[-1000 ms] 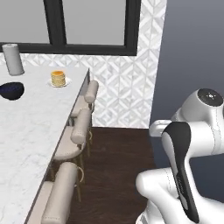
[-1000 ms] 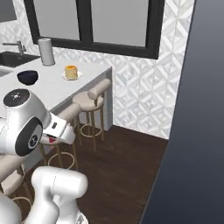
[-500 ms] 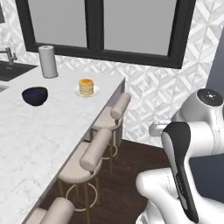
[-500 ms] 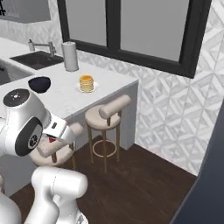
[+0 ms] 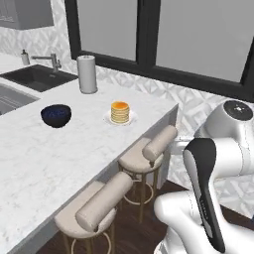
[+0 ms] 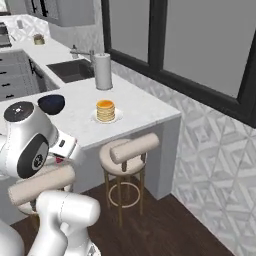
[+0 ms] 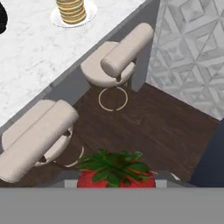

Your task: Take the strawberry from the fridge and place it on top of the pancake, located on the dining counter.

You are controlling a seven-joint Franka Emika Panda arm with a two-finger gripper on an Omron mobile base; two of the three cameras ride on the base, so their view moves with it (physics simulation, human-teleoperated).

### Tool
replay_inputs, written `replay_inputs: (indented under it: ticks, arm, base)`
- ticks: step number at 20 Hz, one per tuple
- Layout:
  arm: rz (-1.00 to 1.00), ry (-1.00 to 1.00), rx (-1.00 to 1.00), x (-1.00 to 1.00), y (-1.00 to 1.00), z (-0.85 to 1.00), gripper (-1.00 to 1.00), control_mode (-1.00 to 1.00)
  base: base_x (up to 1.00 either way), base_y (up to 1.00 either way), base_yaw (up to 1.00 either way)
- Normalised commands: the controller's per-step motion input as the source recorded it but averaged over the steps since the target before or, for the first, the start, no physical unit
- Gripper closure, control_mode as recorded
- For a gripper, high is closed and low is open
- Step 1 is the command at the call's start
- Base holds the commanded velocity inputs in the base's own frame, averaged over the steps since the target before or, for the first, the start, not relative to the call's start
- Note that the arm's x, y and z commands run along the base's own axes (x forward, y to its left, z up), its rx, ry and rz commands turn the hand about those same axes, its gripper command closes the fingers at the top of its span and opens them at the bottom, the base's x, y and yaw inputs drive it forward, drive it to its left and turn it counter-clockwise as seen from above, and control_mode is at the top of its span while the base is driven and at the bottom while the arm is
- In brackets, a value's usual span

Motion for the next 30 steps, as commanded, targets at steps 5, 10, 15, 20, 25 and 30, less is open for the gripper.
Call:
replay_inputs:
  ticks: [5,10,15,20,25,30]
  arm:
    - [0.0,0.0,0.0,0.0,0.0,0.0,1.0,1.0]
    - [0.0,0.0,0.0,0.0,0.0,0.0,1.0,1.0]
    - [0.0,0.0,0.0,0.0,0.0,0.0,1.0,1.0]
    - [0.0,0.0,0.0,0.0,0.0,0.0,1.0,1.0]
    - [0.1,0.05,0.07,0.6,-0.22,0.0,1.0,-1.0]
    - [-0.01,0.26,0.03,1.0,-0.12,0.0,1.0,-1.0]
  base:
    - [1.0,-0.43,0.52]
    - [1.0,-0.39,0.54]
    - [1.0,-0.48,0.56]
    - [1.0,-0.34,0.54]
    - [0.4,-0.17,0.15]
    - [0.0,0.0,0.0]
